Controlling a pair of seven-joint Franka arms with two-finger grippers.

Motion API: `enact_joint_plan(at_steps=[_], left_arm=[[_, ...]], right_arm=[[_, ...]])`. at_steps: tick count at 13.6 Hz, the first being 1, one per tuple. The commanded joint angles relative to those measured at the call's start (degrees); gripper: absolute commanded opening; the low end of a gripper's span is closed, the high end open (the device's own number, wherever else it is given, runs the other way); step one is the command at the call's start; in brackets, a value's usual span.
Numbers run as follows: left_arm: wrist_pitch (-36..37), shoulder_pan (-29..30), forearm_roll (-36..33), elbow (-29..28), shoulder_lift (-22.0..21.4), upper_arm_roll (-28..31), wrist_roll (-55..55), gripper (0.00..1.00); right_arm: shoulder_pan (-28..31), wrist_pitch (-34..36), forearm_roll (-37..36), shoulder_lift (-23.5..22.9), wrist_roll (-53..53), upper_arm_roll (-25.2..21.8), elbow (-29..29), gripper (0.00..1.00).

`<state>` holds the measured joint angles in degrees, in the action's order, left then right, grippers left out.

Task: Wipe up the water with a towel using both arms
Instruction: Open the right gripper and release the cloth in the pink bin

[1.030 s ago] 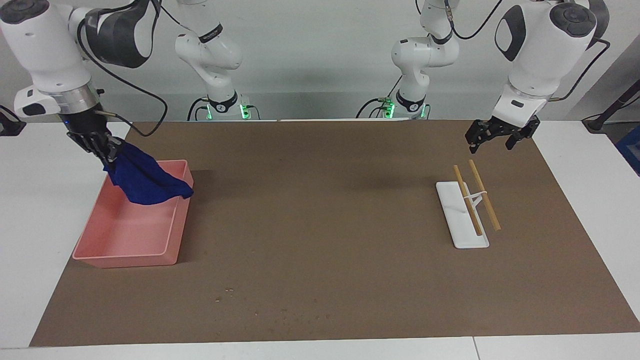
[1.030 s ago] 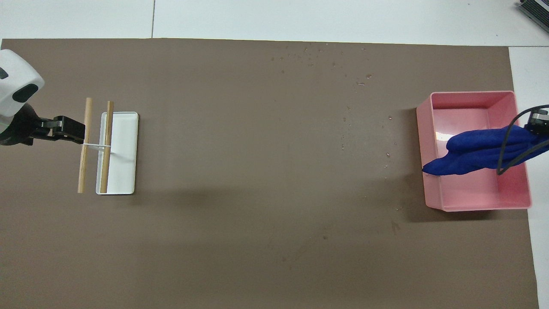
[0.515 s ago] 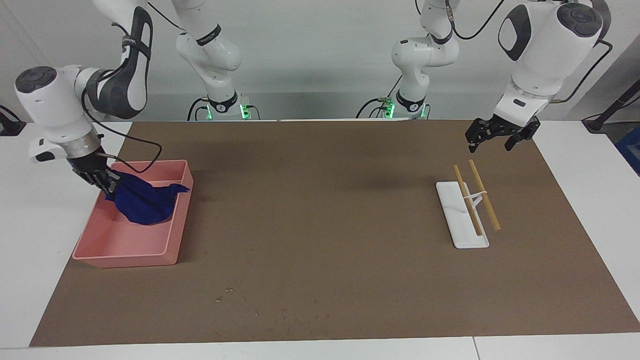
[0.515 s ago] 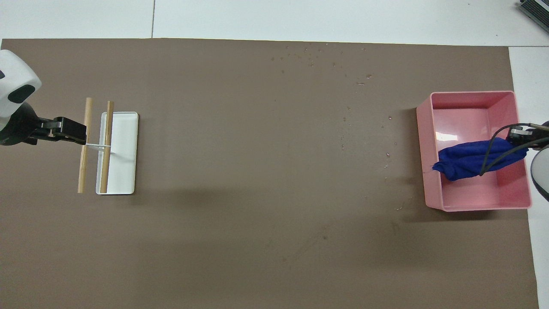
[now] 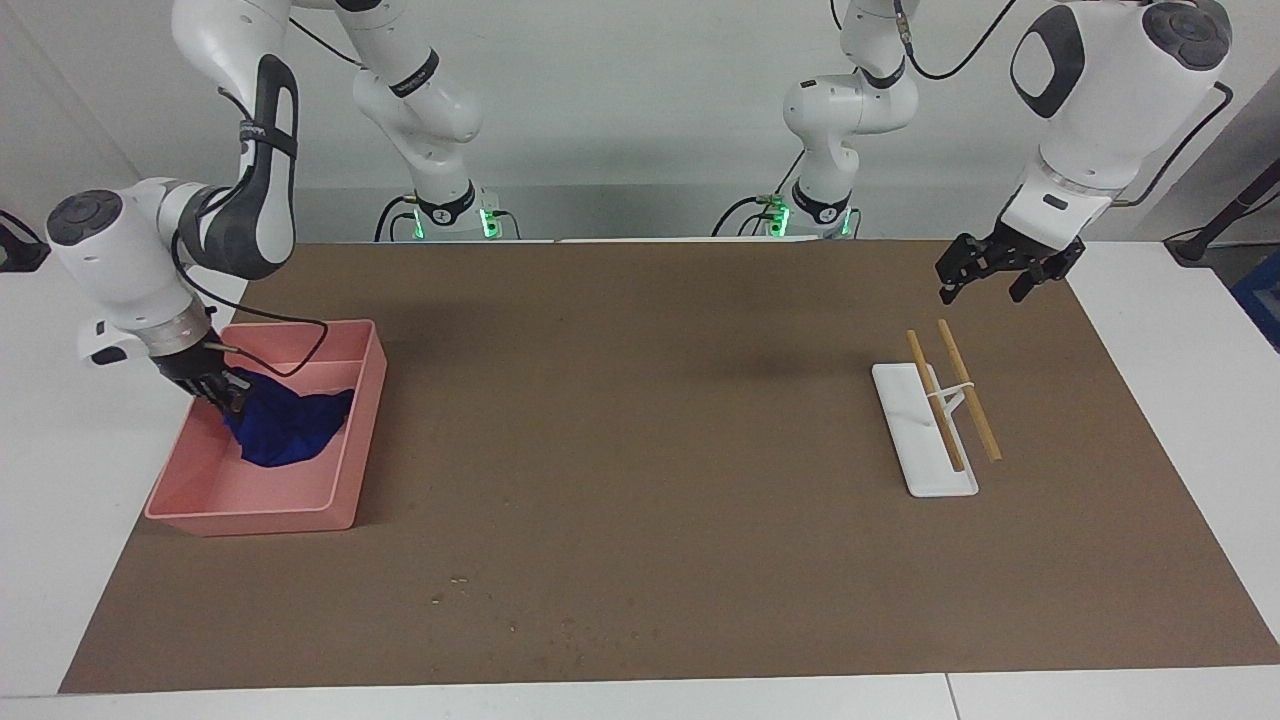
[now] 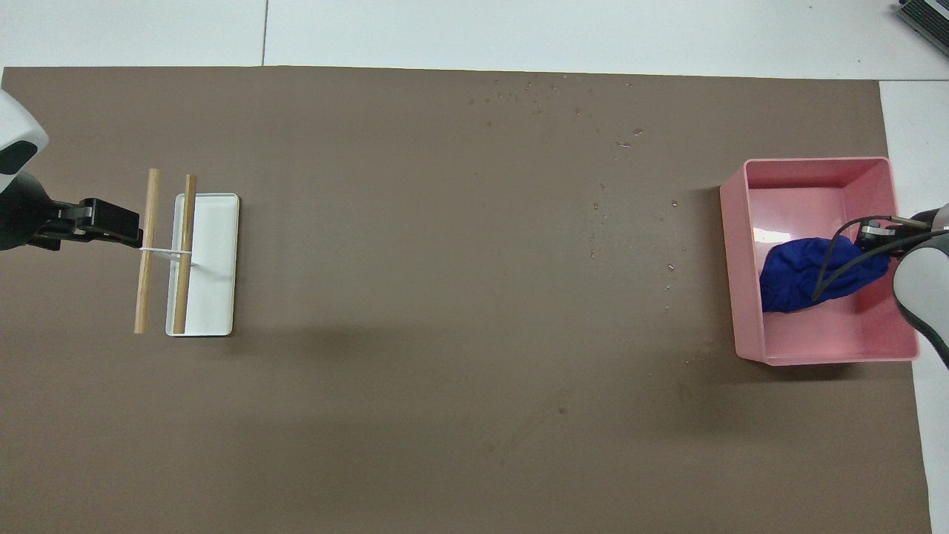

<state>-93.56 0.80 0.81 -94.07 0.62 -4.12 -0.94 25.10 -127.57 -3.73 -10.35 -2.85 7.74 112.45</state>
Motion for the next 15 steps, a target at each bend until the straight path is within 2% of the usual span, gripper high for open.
enact_joint_plan(at_steps=[1, 4, 6, 12, 13, 15], left_arm=[[0.2, 0.4, -0.5, 0.0, -0.8, -0.2, 1.1, 1.00], [0.5, 0.4, -0.6, 0.1, -0.9, -0.3, 1.0, 1.00], [0.5, 0.3, -0.5, 0.0, -1.0, -0.4, 1.0, 1.00], [-0.6, 0.4, -0.5, -0.7, -1.2, -0.4, 1.0, 1.00], [-0.5, 0.4, -0.5, -0.7, -1.2, -0.4, 1.0, 1.00], [-0.5, 0.5, -0.5, -0.7, -1.3, -0.4, 1.2, 1.00]], right_arm=[[-0.9, 2.4, -0.9, 1.2, -0.9, 0.8, -0.1, 0.82], [-4.3, 6.5, -0.9, 3.3, -3.6, 1.0, -1.1, 0.95], [-6.4, 10.1, -0.9, 6.0, -3.5, 1.0, -3.4, 0.97], [-15.9, 34.4, 0.0, 6.5, -10.8, 1.8, -23.6, 0.97], [-17.9, 37.5, 0.1, 6.3, -13.3, 1.8, -26.1, 0.97], [-20.9, 40.2, 0.9, 7.0, -16.1, 1.8, -27.6, 0.98]])
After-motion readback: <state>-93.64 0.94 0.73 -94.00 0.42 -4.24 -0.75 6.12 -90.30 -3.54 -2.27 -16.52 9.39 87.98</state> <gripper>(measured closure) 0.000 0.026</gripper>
